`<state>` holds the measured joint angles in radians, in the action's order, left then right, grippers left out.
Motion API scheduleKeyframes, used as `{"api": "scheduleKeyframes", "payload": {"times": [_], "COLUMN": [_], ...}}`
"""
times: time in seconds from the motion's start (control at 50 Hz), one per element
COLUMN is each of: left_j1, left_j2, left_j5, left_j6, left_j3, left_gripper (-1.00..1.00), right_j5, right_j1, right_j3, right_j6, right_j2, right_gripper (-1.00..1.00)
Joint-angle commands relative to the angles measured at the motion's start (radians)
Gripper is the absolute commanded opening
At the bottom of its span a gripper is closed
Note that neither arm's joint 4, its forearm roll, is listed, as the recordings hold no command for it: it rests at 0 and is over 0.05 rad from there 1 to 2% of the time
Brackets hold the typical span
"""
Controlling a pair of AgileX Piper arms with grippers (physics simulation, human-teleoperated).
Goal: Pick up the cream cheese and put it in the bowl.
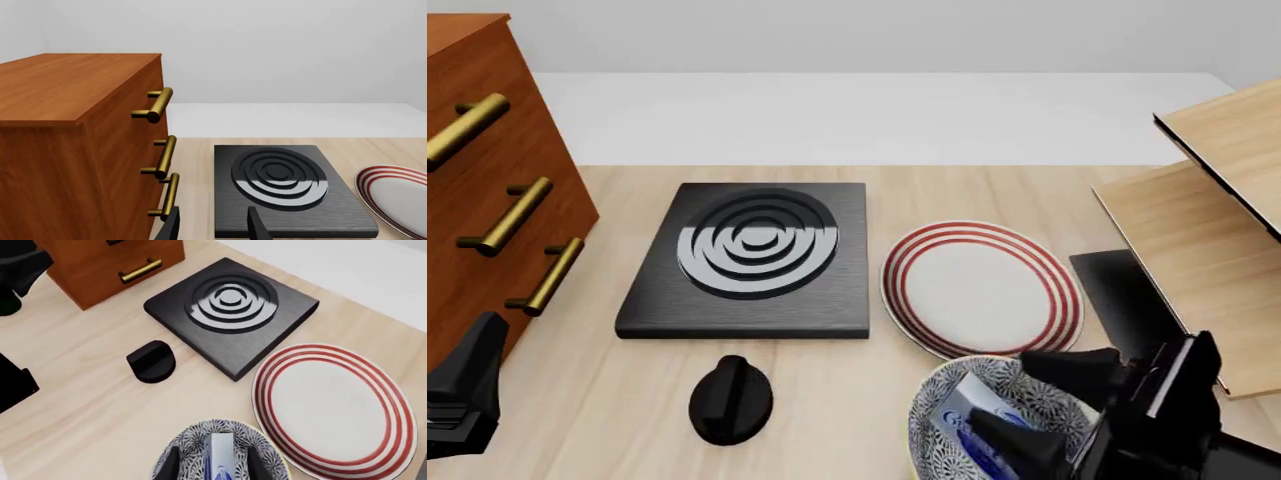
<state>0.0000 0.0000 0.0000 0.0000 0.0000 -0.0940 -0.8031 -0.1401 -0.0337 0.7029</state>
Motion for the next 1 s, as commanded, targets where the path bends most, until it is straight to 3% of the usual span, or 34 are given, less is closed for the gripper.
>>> {"api": "scheduleKeyframes", "payload": {"times": [0.02, 0.2, 0.64, 0.82, 1.0], "left_j1": [0.0, 0.0, 0.0, 0.0, 0.0], "left_j2": [0.0, 0.0, 0.0, 0.0, 0.0], "left_j5": [0.0, 0.0, 0.0, 0.0, 0.0], "left_j6": [0.0, 0.0, 0.0, 0.0, 0.0], "left_j3": [0.0, 0.0, 0.0, 0.0, 0.0], "left_gripper": [1.0, 1.0, 1.0, 1.0, 1.0], "right_j5": [0.131, 0.196, 0.517, 0.657, 0.729], "right_j1": [-0.002, 0.011, 0.079, 0.106, 0.133], "right_j3": [-0.063, -0.09, -0.168, -0.178, -0.176], "right_j6": [0.017, 0.029, 0.053, 0.028, -0.002], "right_j2": [-0.1, -0.155, -0.458, -0.614, -0.701], "right_gripper": [1.0, 1.0, 1.0, 1.0, 1.0]}}
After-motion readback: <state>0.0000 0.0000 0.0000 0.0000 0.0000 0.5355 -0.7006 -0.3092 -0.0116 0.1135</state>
